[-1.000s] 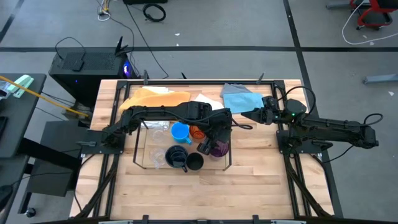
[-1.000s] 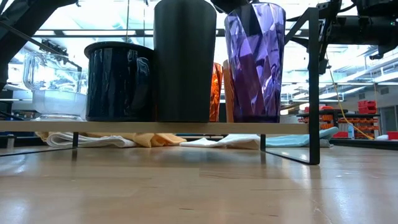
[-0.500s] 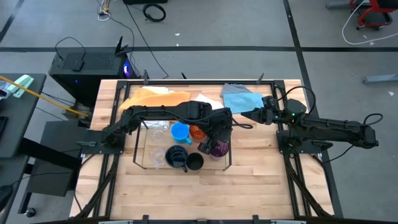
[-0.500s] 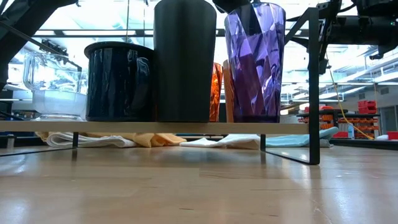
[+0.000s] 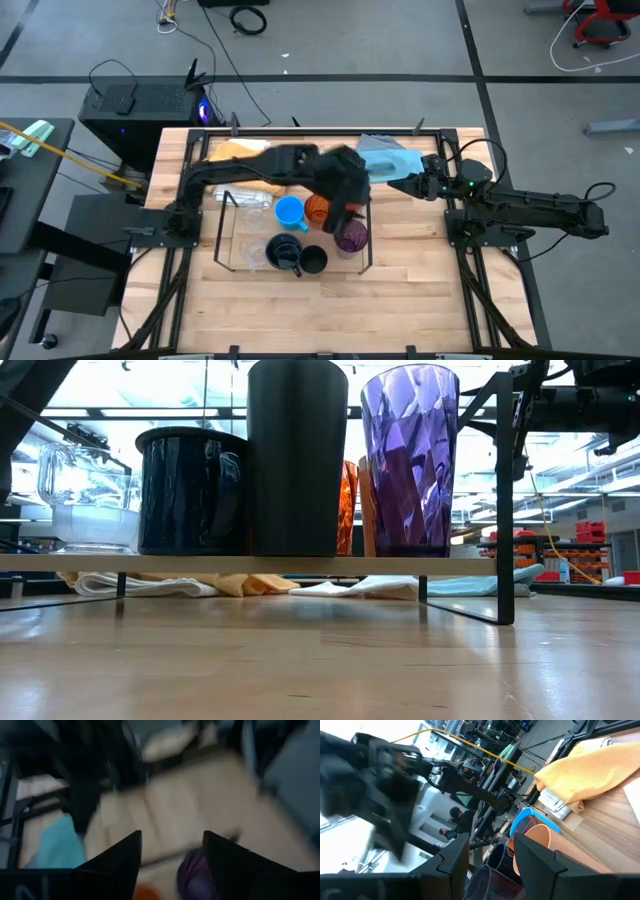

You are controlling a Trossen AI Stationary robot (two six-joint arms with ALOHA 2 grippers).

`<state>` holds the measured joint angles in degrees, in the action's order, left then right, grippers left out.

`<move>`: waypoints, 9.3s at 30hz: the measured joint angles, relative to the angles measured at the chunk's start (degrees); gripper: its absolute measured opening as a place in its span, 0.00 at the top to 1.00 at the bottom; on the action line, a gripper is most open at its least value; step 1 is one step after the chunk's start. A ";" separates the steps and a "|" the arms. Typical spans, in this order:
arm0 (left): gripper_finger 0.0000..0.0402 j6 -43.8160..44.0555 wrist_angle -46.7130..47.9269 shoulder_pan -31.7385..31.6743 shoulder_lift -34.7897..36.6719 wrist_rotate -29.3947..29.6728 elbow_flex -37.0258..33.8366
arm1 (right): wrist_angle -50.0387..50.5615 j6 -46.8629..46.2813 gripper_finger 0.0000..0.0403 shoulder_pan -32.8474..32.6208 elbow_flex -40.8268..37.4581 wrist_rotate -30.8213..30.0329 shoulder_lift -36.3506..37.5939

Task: Stack small to large cups/mugs on shelf
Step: Adjust the black cup, then return to Home Position

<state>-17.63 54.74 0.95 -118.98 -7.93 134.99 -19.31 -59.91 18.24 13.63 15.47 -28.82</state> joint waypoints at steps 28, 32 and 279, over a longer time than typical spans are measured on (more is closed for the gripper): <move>0.98 24.65 16.56 14.60 3.58 3.84 -4.22 | 3.57 0.05 0.60 0.00 -0.02 -0.27 -0.03; 0.98 31.64 14.38 17.11 3.58 8.50 -5.63 | 3.49 0.28 0.60 0.00 -0.02 -0.27 0.00; 0.99 24.63 -51.82 6.36 118.74 12.24 -127.14 | 3.01 -4.26 0.60 0.01 0.26 -3.65 5.46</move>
<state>7.00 2.92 7.31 -0.24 4.32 7.86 -16.29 -64.17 18.25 13.89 11.81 -23.35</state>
